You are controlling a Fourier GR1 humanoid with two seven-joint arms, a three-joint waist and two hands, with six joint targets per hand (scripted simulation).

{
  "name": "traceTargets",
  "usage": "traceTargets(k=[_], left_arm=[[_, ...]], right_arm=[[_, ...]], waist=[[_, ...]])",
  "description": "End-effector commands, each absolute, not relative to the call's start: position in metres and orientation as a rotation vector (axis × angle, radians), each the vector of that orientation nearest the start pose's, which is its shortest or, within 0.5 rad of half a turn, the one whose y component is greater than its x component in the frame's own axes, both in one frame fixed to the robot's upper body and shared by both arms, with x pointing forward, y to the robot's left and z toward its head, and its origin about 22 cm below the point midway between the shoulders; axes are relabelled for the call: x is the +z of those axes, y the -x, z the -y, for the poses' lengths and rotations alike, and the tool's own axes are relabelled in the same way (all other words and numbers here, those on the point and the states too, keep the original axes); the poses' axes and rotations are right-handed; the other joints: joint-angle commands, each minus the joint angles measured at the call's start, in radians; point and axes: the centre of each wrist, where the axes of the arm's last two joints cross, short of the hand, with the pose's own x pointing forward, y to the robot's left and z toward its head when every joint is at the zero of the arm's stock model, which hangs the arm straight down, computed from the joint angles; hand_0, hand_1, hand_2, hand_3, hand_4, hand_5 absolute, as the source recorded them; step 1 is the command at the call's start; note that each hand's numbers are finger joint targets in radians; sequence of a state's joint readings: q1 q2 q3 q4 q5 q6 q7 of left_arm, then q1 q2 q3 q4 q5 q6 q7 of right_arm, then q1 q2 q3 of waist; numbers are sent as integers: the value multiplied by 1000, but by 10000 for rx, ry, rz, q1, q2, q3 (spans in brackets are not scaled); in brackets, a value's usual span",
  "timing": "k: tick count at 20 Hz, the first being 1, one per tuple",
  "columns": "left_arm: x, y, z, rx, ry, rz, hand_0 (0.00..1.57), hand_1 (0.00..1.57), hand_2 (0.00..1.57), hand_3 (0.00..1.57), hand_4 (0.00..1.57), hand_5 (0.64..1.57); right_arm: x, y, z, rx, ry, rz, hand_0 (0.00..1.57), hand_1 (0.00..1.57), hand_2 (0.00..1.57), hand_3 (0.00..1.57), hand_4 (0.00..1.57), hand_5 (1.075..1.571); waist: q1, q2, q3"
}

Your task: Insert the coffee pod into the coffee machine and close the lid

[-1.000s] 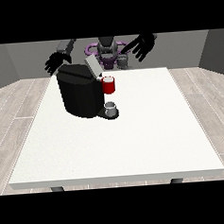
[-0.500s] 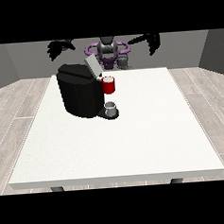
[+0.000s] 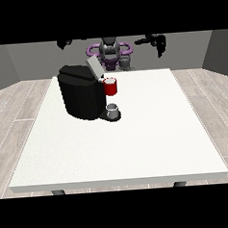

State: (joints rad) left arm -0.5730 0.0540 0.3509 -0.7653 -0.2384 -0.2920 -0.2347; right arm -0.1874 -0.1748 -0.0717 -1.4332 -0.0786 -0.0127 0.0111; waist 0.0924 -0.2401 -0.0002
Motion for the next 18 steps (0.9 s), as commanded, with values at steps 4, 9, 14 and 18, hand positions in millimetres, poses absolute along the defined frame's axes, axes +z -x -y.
traceTargets(k=[4, 9, 14, 18], left_arm=[[-38, -341, -250, -1959, 1537, 15326, 0, 0, 0, 0, 0, 1571], [-24, -333, -236, -1925, 2227, 14800, 0, 0, 0, 0, 112, 1571], [-8, -328, -232, -1671, 1806, 15739, 0, 0, 0, 0, 0, 1571], [-13, -311, -241, -1470, 2191, 15867, 0, 0, 0, 0, 0, 1571]], right_arm=[[47, -303, 251, 1802, 623, 16291, 0, 0, 0, 0, 239, 1571], [44, -309, 247, 1794, 654, 16240, 0, 0, 0, 0, 0, 1571], [45, -328, 245, 1219, 328, 16428, 0, 0, 0, 0, 0, 1571], [38, -330, 272, 1220, 194, 16399, 0, 0, 0, 0, 0, 1571]], waist=[[361, 415, 2], [641, 279, 5], [824, 1249, 5], [847, 1645, 5]])
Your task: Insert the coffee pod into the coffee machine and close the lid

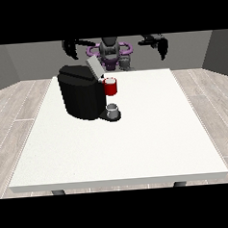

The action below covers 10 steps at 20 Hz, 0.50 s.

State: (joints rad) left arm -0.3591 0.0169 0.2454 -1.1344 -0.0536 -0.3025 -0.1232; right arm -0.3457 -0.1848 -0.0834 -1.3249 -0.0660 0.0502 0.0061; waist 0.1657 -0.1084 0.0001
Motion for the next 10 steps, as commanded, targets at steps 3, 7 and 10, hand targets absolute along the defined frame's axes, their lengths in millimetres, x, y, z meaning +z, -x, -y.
traceTargets(k=[3, 7, 10], left_arm=[[-7, -310, -254, -1441, 1320, 16131, 0, 0, 0, 0, 0, 1571], [24, -316, -258, -1530, 1339, 16196, 0, 0, 0, 0, 0, 1571], [14, -302, -258, -1465, 1148, 16189, 0, 0, 0, 0, 0, 1571]], right_arm=[[56, -347, 251, 1401, -87, 16725, 0, 0, 0, 0, 0, 1571], [46, -353, 252, 1659, -57, 16760, 0, 0, 0, 0, 0, 1571], [50, -360, 233, 1941, -19, 16494, 0, 0, 0, 0, 0, 1571]], waist=[[-244, 837, 0], [-199, 1047, 1], [-343, 951, -1]])
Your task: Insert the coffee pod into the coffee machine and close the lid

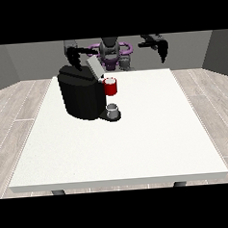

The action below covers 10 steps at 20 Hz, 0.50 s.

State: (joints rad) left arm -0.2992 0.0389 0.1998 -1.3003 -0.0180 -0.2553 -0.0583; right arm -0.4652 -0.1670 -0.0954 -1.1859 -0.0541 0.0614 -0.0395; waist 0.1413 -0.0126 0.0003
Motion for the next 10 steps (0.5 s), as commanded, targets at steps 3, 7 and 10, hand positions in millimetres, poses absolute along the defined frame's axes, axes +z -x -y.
traceTargets(k=[3, 7, 10], left_arm=[[13, -303, -268, -1239, 873, 16598, 0, 0, 0, 0, 0, 1571], [23, -304, -259, -1211, 1082, 16771, 0, 0, 0, 0, 0, 1571], [13, -291, -273, -1224, 834, 16597, 0, 0, 0, 0, 0, 1571]], right_arm=[[49, -362, 223, 2258, -235, 16767, 0, 0, 0, 0, 0, 1571], [71, -381, 241, 2197, 86, 16900, 0, 0, 0, 0, 0, 1571], [63, -378, 223, 2459, -2, 16511, 0, 0, 0, 0, 0, 1571]], waist=[[-393, 286, -3], [-151, 474, -2], [-164, 278, -3]])
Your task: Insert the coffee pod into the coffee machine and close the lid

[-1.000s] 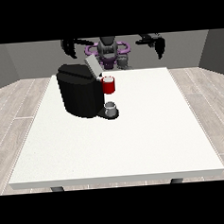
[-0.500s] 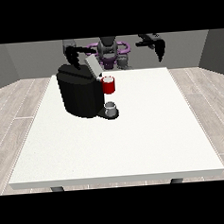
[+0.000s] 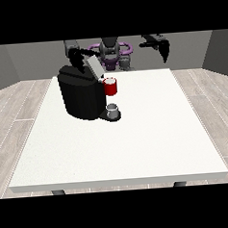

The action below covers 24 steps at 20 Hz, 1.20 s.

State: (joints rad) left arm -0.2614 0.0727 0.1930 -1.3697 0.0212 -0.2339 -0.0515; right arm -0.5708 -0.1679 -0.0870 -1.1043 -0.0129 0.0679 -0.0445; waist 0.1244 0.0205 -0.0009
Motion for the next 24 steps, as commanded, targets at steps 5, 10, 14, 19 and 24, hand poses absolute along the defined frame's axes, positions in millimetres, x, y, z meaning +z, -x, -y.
traceTargets(k=[5, 10, 14, 19, 24], left_arm=[[28, -303, -254, -1736, 951, 17173, 0, 0, 0, 0, 0, 1571], [18, -296, -270, -1116, 874, 16772, 0, 0, 0, 0, 0, 1571], [32, -309, -270, -1245, 475, 17048, 0, 0, 0, 0, 0, 1571], [23, -303, -259, -1166, 473, 16784, 0, 0, 0, 0, 141, 1571], [30, -311, -284, -1090, 406, 16981, 0, 0, 0, 0, 156, 1571]], right_arm=[[76, -394, 223, 2283, 88, 17400, 0, 0, 0, 0, 0, 1571], [56, -384, 208, 3011, -47, 17056, 0, 0, 0, 0, 0, 1571], [79, -396, 196, 3193, -130, 17386, 0, 0, 0, 0, 0, 1571], [76, -395, 187, 3535, -296, 17348, 0, 0, 0, 0, 154, 1571], [111, -404, 177, 4347, -96, 17839, 0, 0, 0, 0, 215, 1571]], waist=[[258, 779, 9], [41, 422, 9], [24, 709, 8], [17, 439, 9], [203, 706, 7]])
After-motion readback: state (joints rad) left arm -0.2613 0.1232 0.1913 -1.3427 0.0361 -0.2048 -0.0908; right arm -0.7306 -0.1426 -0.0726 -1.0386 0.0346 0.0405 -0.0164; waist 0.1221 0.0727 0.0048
